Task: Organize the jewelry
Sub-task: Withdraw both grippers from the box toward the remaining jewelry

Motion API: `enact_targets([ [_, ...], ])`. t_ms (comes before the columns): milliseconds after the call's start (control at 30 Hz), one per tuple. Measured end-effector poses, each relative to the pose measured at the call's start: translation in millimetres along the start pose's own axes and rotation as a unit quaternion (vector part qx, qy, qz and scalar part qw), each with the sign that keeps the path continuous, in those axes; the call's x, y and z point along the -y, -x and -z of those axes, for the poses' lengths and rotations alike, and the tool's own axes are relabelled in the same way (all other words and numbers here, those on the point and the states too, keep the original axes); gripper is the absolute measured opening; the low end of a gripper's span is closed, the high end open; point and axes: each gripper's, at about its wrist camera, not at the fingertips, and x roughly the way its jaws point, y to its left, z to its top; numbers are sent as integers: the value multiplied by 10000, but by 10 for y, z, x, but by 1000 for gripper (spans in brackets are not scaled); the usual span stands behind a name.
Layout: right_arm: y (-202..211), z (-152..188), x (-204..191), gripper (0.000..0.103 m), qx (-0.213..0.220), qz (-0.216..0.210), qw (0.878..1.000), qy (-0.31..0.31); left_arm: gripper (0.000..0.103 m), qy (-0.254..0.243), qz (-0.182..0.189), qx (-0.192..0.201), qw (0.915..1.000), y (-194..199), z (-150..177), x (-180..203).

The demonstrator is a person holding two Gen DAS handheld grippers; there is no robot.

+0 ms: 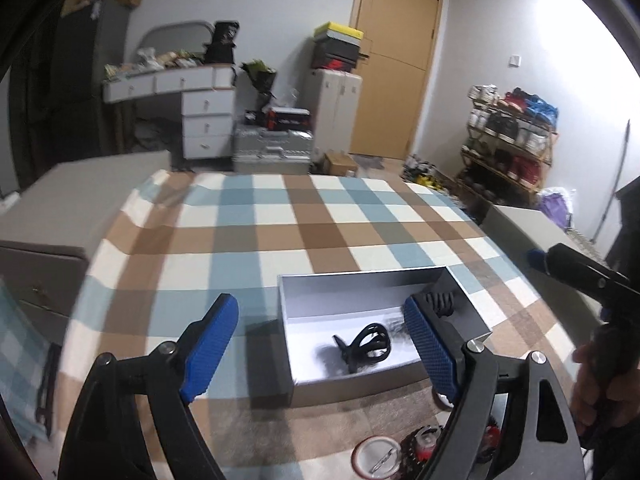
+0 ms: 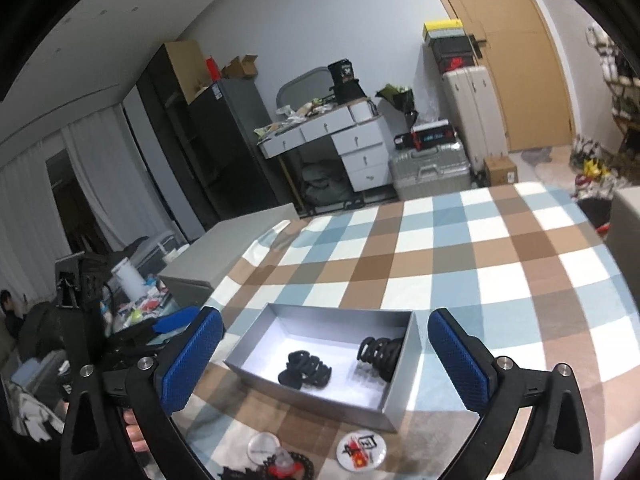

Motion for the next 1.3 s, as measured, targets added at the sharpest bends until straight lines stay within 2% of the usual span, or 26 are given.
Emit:
enact_targets([
  [67,63,39,-42,103,48,45,9999,100,84,-77,-255,250,9993,107,36,39],
  [133,126,81,-84,103,102,77,9997,195,97,-95,-341,395,9986,179,49,63],
  [167,156,96,-102,103,134,101,9996,235,99,-91,-400,458,9981,213,57,76],
  [400,329,227,-256,103,268,378,9975,528,101,-80,-462,570,9973,326,123,124],
  [533,373,302,-255,103,232,470,9971,546,102,-321,-578,766,9949,416,215,211],
  [900,229,612,7,103,-349,867,9952,297,102,95,-609,141,9980,342,550,120],
  [1167,-88,817,102,103,-1122,923,9887,365,102,253,-552,-359,9975,286,745,54],
  [1233,-181,843,133,101,-1328,783,9876,306,102,219,-581,-387,9973,294,768,58],
  [1300,-252,858,151,94,-1450,801,9856,326,102,246,-554,-416,9973,288,791,54],
])
